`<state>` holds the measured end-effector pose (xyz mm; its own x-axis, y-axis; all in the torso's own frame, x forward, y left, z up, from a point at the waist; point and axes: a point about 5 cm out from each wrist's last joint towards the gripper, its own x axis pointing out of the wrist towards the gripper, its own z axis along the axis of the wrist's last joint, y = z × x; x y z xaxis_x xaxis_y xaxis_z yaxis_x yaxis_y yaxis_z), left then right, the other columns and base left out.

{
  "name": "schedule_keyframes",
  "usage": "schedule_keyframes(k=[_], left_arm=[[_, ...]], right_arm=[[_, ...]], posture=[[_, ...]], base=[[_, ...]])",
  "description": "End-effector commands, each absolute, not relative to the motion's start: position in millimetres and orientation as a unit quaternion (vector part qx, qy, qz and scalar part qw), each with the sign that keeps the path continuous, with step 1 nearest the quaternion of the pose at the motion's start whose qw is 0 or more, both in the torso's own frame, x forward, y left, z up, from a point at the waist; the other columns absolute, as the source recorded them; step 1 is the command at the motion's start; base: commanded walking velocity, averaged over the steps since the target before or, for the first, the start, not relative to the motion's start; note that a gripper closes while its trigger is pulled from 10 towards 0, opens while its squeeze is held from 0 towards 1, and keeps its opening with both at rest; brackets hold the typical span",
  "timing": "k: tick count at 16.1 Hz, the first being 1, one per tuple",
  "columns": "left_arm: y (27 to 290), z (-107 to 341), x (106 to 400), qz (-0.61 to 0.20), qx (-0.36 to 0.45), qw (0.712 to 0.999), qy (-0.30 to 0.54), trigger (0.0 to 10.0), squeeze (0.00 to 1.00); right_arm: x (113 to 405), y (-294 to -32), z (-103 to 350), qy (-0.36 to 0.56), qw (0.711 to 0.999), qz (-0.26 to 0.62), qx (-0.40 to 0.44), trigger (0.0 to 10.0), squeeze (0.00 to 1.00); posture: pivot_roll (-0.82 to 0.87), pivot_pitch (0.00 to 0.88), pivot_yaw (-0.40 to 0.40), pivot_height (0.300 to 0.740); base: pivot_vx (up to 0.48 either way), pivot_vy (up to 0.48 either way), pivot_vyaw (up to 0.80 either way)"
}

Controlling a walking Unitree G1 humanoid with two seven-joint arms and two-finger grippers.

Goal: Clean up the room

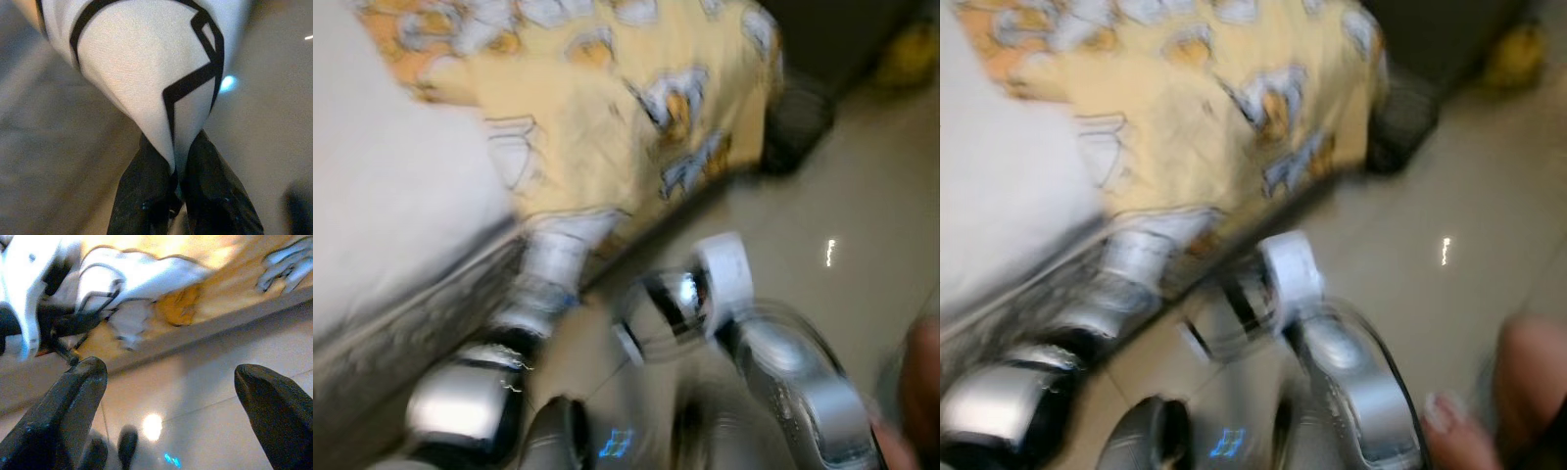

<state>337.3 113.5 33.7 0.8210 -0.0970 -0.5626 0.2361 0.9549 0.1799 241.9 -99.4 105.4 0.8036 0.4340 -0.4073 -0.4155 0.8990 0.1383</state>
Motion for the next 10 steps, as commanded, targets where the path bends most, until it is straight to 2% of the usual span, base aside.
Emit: schedule_keyframes(k=[1, 3, 7, 10], left_arm=[[128.2, 17.9, 325.3, -0.095, 0.134, 0.930, 0.329, 10.0, 0.00], [112.7, -2.5, 304.7, -0.164, 0.144, 0.897, 0.384, 10.0, 0.00], [95.3, -5.2, 299.7, -0.183, 0.126, 0.891, 0.397, 10.0, 0.00], [79.5, -13.1, 286.5, -0.206, 0.050, 0.869, 0.446, 10.0, 0.00]], right_arm=[[243.7, -93.0, 110.8, 0.213, 0.944, 0.249, 0.019, 10.0, 0.00], [240.4, -99.7, 103.5, 0.234, 0.937, 0.258, 0.002, 10.0, 0.00], [250.7, -103.7, 108.4, 0.219, 0.942, 0.255, -0.002, 10.0, 0.00], [251.9, -105.1, 107.3, 0.219, 0.940, 0.260, -0.005, 10.0, 0.00]], posture=[[-0.25, 0.161, 0.031, 0.740], [-0.25, 0.161, 0.026, 0.740], [-0.26, 0.150, 0.021, 0.740], [-0.25, 0.142, 0.026, 0.740]], base=[[0.000, 0.000, 0.00], [0.000, 0.000, 0.00], [0.000, 0.000, 0.00], [0.000, 0.000, 0.00]])
